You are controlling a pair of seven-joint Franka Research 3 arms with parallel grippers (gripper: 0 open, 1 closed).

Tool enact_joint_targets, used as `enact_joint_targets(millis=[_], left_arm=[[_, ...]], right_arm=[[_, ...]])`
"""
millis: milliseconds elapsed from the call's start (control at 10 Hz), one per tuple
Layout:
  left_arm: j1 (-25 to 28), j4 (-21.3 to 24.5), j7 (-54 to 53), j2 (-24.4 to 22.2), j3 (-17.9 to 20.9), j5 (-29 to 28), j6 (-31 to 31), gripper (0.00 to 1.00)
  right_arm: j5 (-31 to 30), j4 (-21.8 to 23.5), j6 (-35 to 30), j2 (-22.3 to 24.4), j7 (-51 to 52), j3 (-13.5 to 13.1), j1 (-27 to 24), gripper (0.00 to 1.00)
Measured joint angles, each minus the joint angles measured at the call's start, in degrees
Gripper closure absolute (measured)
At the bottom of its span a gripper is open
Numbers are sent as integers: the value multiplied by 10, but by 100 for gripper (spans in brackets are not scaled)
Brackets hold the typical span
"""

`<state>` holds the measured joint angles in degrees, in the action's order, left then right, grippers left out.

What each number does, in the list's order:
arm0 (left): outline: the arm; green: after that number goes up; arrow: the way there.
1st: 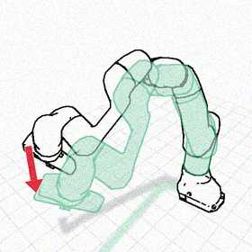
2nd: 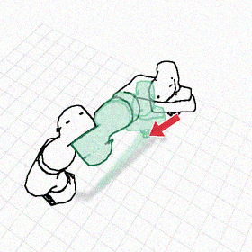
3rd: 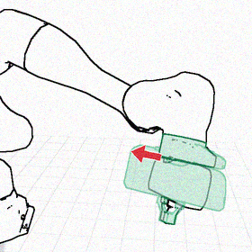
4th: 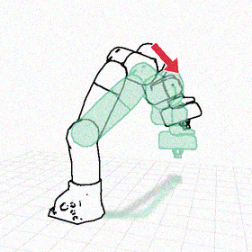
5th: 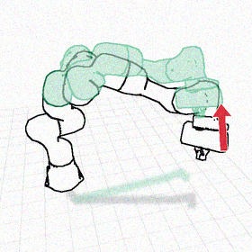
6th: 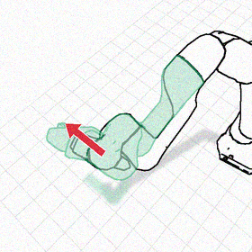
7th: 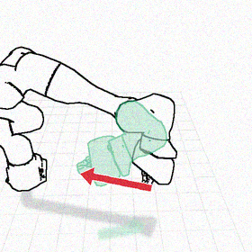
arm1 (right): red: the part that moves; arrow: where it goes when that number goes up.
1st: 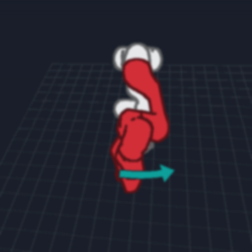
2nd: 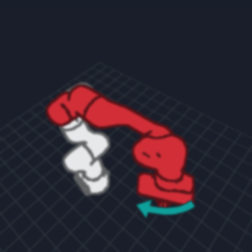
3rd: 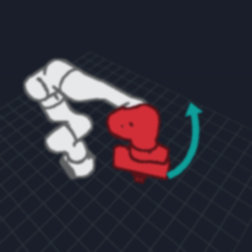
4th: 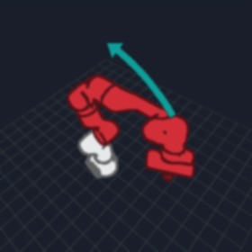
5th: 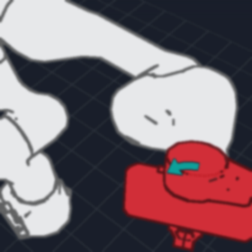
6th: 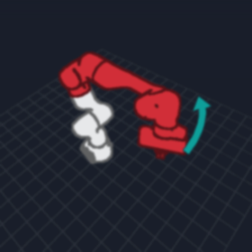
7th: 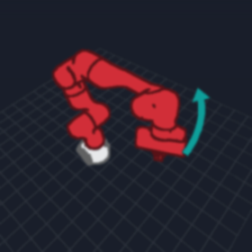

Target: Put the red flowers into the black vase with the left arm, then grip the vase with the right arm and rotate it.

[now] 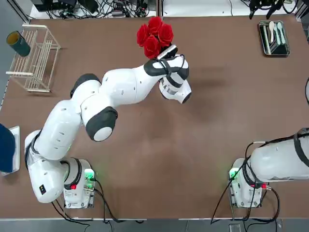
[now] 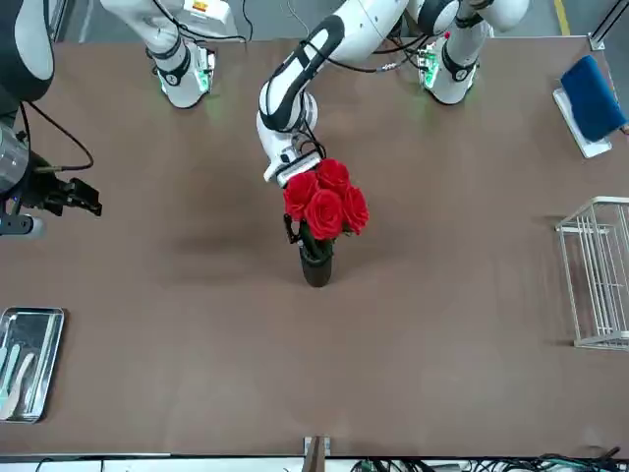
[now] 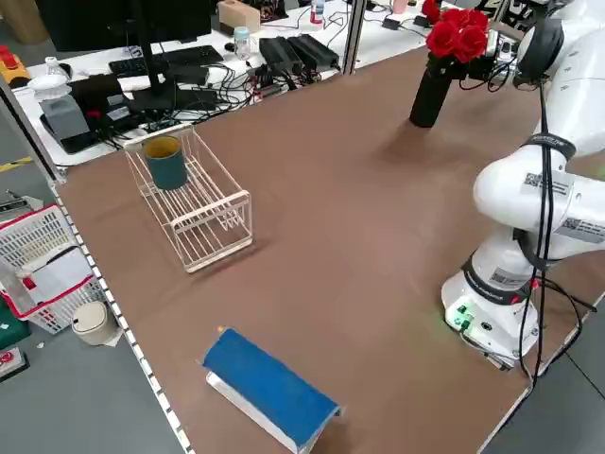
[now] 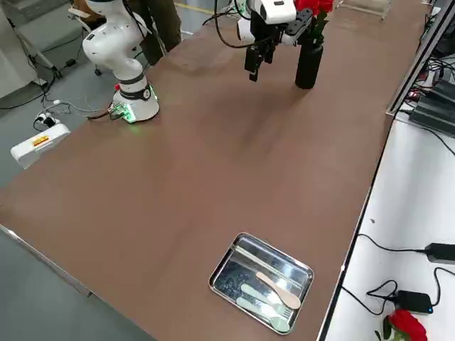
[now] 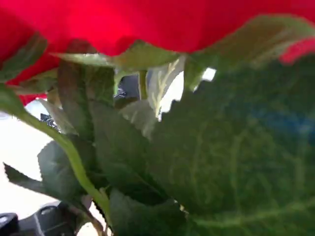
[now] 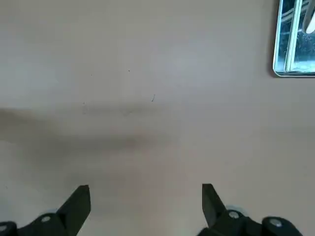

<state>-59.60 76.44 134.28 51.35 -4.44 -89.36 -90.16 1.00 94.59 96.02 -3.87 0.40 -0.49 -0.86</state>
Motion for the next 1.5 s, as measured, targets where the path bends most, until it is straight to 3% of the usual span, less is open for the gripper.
enact_joint_targets(millis=[1500], left_arm=[[-33,1,3,7,-8,0,-2,0]], right_arm=[[0,0,0,0,-11,0,7,0]])
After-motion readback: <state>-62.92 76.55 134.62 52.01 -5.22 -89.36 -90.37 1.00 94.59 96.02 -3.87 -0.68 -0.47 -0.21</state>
